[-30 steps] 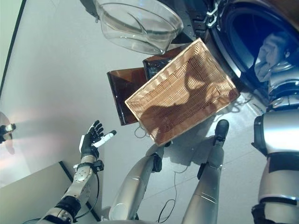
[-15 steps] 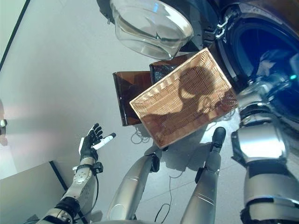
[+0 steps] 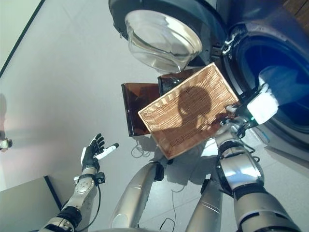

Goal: Pick up the clothes and place them into the washing machine

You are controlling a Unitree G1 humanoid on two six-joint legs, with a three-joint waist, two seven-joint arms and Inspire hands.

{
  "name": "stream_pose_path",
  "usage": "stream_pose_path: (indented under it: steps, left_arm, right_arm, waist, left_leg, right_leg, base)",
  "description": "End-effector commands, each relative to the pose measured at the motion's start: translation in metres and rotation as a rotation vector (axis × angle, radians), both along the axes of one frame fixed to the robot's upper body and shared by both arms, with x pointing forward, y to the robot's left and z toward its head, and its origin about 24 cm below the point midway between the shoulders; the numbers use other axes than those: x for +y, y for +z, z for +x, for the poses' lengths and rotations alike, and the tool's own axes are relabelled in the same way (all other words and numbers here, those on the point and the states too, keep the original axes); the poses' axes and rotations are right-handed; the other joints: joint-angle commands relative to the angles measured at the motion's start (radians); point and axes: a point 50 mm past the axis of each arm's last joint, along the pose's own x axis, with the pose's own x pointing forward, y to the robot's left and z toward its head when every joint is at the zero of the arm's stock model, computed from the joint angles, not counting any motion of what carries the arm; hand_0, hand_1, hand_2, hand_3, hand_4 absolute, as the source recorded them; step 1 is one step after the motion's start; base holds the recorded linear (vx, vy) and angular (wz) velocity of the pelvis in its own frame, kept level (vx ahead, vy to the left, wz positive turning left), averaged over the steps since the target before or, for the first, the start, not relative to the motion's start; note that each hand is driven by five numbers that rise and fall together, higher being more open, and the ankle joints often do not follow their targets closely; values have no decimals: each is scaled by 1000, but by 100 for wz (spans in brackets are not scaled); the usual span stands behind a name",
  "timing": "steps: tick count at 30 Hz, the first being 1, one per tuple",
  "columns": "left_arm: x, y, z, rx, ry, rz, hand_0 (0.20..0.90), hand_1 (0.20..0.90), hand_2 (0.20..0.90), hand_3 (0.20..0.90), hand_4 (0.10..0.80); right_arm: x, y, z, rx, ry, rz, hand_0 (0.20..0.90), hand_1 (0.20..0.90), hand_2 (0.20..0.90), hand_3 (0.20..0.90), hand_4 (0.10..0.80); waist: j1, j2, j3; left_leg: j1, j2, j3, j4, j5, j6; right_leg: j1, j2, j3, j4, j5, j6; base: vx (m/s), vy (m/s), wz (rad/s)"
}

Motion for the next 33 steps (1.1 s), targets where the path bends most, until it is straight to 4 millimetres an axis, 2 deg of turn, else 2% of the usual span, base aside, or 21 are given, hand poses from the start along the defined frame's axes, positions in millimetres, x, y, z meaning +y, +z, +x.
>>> stream_pose_path:
  steps: [1,4,5,6,7,9,11,12,14,21,25,28,29,30,31,33]
  left_arm:
    - [32,4,-11,-17,130,79,900,900,900,900,800]
    - [34,-5,-17,41,151,101,900,900,900,900,800]
    - [34,-5,-17,41,151,101,900,900,900,900,800]
    - [35,-11,-22,78,164,112,900,900,900,900,800]
    - [35,-11,-22,78,164,112,900,900,900,900,800]
    - [35,-16,-27,110,172,119,900,900,900,900,800]
    - [36,-17,-28,122,177,124,900,900,900,900,800]
    - [37,-21,-32,149,184,129,900,900,900,900,800]
    - [38,-25,-36,180,191,139,900,900,900,900,800]
    - [34,-34,-45,240,172,151,900,900,900,900,800]
    - [38,-43,-57,330,179,193,900,900,900,900,800]
    - [39,-46,-61,355,180,211,900,900,900,900,800]
    - [41,-50,-68,394,182,217,900,900,900,900,800]
    - [41,-50,-68,394,182,217,900,900,900,900,800]
    - [44,-53,-74,434,184,239,900,900,900,900,800]
    - [47,-54,-78,459,179,247,900,900,900,900,800]
  right_arm:
    - [-12,19,2,-84,12,-124,900,900,900,900,800]
    - [3,-10,-8,2,56,-108,900,900,900,900,800]
    - [3,-10,-8,2,56,-108,900,900,900,900,800]
    - [5,-23,-16,41,61,-94,900,900,900,900,800]
    - [5,-23,-16,41,61,-94,900,900,900,900,800]
    - [11,-42,-27,94,73,-76,900,900,900,900,800]
    - [11,-45,-30,102,73,-68,900,900,900,900,800]
    - [13,-56,-37,127,70,-46,900,900,900,900,800]
    - [14,-64,-44,143,66,-24,900,900,900,900,800]
    - [19,-86,-62,214,83,30,900,900,900,900,800]
    - [28,-108,-80,262,113,115,900,900,900,900,800]
    - [31,-115,-88,290,136,126,900,900,900,900,800]
    - [34,-125,-99,339,149,159,900,900,900,900,800]
    - [34,-125,-99,339,149,159,900,900,900,900,800]
    - [38,-136,-110,393,185,180,900,900,900,900,800]
    - [41,-140,-113,419,201,194,900,900,900,900,800]
  waist:
    - [42,50,-10]
    - [41,31,-26]
    - [41,31,-26]
    - [41,20,-37]
    - [41,20,-37]
    - [37,4,-47]
    - [35,-2,-48]
    - [34,-13,-55]
    - [34,-24,-64]
    - [38,-45,-80]
    - [25,-71,-84]
    - [20,-81,-84]
    - [17,-90,-88]
    - [17,-90,-86]
    - [7,-107,-88]
    - [2,-114,-86]
  left_leg:
    - [123,-50,7,-288,104,-75]
    - [140,-44,6,-293,102,-75]
    - [140,-44,6,-293,102,-75]
    - [153,-41,2,-297,102,-76]
    - [154,-41,2,-297,102,-76]
    - [184,-35,-1,-306,102,-79]
    - [193,-34,-5,-307,102,-79]
    - [214,-34,-9,-311,99,-79]
    - [238,-32,-16,-316,98,-80]
    - [318,-32,-33,-341,102,-85]
    - [407,-31,-41,-372,105,-93]
    - [452,-30,-46,-392,111,-97]
    - [493,-27,-48,-414,119,-102]
    - [496,-27,-49,-415,119,-102]
    - [537,-20,-51,-433,127,-108]
    - [558,-17,-51,-443,132,-110]
  right_leg:
    - [79,44,-29,-12,-49,-21]
    - [98,48,-33,-17,-51,-22]
    - [98,48,-33,-17,-51,-22]
    - [114,50,-37,-19,-54,-22]
    - [114,49,-37,-19,-54,-22]
    - [146,52,-42,-22,-58,-21]
    - [157,53,-42,-23,-59,-21]
    - [176,56,-44,-20,-65,-22]
    - [200,58,-47,-17,-71,-21]
    - [284,57,-64,-26,-79,-19]
    - [367,64,-71,-33,-87,-15]
    - [404,67,-78,-37,-89,-14]
    - [439,67,-86,-45,-90,-12]
    - [441,67,-87,-46,-90,-12]
    - [471,68,-92,-53,-85,-10]
    - [488,71,-95,-59,-83,-9]
  base:
    - [0,0,0]
    - [40,-31,-1]
    - [39,-30,-4]
    - [30,-25,-3]
    - [54,-42,-1]
    - [49,-48,2]
    - [42,-63,0]
    - [47,-70,-3]
    - [63,-67,1]
    - [74,-57,4]
    - [102,-62,-6]
    - [100,-51,4]
    - [85,-45,2]
    - [165,-95,10]
    - [110,-73,9]
    - [109,-73,1]
